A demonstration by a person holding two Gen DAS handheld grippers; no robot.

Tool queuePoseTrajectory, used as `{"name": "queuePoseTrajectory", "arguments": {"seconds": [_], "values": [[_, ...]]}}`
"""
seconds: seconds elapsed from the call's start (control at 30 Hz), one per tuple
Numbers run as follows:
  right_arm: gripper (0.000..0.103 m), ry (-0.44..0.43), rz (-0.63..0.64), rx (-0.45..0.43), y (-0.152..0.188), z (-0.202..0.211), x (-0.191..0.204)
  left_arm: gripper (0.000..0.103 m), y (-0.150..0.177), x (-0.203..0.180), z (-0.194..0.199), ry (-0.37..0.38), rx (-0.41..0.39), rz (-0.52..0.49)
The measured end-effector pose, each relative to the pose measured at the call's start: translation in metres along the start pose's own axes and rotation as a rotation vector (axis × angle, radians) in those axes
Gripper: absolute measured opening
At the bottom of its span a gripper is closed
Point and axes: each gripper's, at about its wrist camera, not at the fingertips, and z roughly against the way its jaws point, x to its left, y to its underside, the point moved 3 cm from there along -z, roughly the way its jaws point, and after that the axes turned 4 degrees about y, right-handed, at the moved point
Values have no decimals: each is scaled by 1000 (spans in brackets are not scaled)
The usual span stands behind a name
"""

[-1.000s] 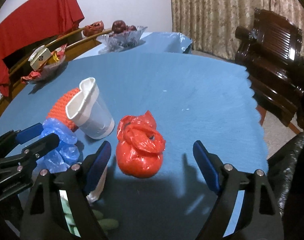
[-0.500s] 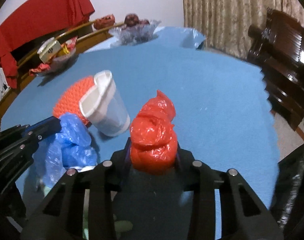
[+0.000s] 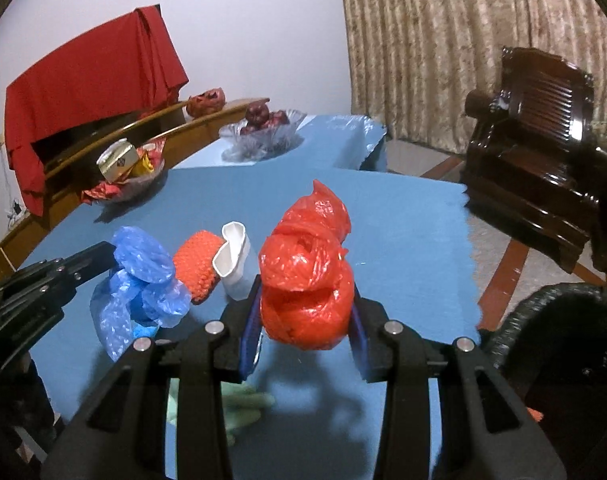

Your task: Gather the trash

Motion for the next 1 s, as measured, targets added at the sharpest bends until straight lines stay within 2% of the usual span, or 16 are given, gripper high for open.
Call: {"name": "queuePoseTrajectory", "arguments": {"seconds": [0.37, 0.67, 0.87, 1.0], "values": [[36, 64, -45, -64, 12, 74, -29, 3, -5, -61, 25, 90, -29, -53], [36, 174, -91, -81, 35, 124, -74, 0, -3, -121, 24, 194, -20, -107], [36, 234, -144, -73, 52, 141, -106, 0, 5, -154, 6, 256, 6, -132], [36, 236, -158, -46, 67, 135, -111, 0, 21, -153, 1, 250, 34, -141]]}}
